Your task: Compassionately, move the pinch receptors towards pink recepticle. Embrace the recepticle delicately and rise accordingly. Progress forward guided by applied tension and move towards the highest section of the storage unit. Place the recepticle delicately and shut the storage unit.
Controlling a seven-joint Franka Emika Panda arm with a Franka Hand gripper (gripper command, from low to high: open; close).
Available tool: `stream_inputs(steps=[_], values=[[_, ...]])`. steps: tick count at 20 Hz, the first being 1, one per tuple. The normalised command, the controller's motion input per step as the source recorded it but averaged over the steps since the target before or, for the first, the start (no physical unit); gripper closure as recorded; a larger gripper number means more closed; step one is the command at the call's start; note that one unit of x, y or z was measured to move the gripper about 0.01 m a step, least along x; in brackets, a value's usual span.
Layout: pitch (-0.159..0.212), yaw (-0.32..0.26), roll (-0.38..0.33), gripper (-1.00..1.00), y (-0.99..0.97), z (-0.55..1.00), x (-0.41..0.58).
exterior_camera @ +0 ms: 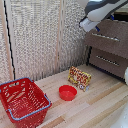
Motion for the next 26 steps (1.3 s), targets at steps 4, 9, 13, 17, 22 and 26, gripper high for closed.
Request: stream_inputs(steps=[4, 9, 13, 17, 22, 26], values=[[0.182, 0.073, -0.375, -1.00, 0.17, -0.07, -0.061], [0.224, 0.070, -0.361, -1.00, 0.19, -0.06, -0.050], [0.289, 0.064, -0.266, -1.00, 0.11, -0.18, 0.086], [0.162, 0.043, -0.115, -1.00, -0.06, -0.42, 0.331], [0.042, 0.069, -0.043, -1.00, -0.40, -0.13, 0.442], [-0.015, 0.113, -0.001, -1.00, -0.43, 0.20, 0.159]])
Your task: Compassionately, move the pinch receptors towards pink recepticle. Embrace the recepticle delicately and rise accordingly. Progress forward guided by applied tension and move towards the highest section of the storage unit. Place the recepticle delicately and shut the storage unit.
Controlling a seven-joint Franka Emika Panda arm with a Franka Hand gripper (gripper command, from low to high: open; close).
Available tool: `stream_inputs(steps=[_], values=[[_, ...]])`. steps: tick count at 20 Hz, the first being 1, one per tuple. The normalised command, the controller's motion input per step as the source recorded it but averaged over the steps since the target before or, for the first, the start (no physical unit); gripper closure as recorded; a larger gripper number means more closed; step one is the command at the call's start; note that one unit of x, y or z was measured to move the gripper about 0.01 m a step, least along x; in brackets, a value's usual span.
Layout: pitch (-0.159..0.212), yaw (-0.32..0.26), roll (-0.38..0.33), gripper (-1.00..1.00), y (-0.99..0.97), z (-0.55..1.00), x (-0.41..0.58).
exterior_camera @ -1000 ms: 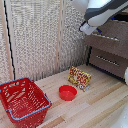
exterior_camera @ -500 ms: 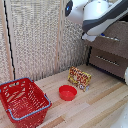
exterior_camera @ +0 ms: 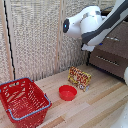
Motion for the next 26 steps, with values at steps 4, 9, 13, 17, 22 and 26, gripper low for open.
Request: stream_inputs(steps=[4, 9, 13, 17, 22, 26], values=[[-0.020, 0.105, -0.009, -1.00, -0.39, 0.24, 0.113], [-0.007, 0.107, -0.005, 1.00, -0.36, 0.16, 0.178], [0.000, 0.032, 0.000, 1.00, -0.29, 0.05, 0.156], [0.000, 0.002, 0.000, 1.00, -0.25, 0.03, 0.033], [-0.003, 0.000, 0.000, 1.00, -0.30, 0.13, 0.003], [0.037, 0.004, -0.002, 1.00, -0.49, 0.33, 0.086]])
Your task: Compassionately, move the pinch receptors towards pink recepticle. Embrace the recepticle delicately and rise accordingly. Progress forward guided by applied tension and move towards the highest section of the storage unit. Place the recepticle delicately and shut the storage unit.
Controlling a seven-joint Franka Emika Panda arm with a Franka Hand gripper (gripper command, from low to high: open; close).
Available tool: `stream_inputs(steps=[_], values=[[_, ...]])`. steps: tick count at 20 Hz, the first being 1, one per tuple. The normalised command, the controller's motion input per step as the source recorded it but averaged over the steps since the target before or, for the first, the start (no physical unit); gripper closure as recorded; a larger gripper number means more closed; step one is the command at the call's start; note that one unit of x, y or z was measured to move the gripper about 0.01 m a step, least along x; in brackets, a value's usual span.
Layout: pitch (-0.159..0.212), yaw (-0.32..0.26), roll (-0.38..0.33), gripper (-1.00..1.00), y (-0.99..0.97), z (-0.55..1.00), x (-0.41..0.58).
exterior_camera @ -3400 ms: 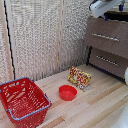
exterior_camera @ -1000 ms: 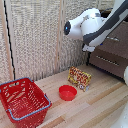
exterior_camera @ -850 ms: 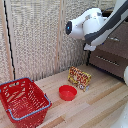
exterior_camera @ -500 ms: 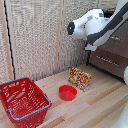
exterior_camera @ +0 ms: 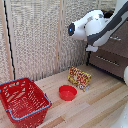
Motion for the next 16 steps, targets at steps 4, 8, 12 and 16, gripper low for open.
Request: stream_inputs(steps=[4, 8, 12, 16], values=[[0.021, 0.045, -0.005, 1.00, -0.70, 0.51, 0.065], [0.000, 0.045, 0.000, 1.00, -0.78, 0.53, 0.034], [0.003, 0.032, 0.001, 1.00, -0.93, 0.42, 0.017], [0.000, 0.031, 0.000, 1.00, -1.00, 0.34, 0.000]])
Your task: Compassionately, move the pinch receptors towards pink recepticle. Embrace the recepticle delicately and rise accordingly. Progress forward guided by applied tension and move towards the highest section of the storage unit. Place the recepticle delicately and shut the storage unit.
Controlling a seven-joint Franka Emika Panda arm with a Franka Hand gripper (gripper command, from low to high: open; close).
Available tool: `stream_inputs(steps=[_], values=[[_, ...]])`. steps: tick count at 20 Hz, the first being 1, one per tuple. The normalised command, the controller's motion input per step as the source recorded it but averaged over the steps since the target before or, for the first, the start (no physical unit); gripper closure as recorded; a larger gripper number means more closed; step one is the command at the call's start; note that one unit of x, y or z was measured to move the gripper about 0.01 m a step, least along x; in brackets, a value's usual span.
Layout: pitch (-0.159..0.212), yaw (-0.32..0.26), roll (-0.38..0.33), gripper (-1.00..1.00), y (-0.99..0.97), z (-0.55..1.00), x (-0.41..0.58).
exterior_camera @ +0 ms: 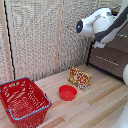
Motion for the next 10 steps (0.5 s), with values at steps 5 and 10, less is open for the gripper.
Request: stream_inputs(steps=[5, 10], values=[[-0.013, 0.058, 0.000, 1.00, -0.68, 0.15, 0.000], [-0.067, 0.122, 0.001, -1.00, -0.07, 0.09, -0.071]])
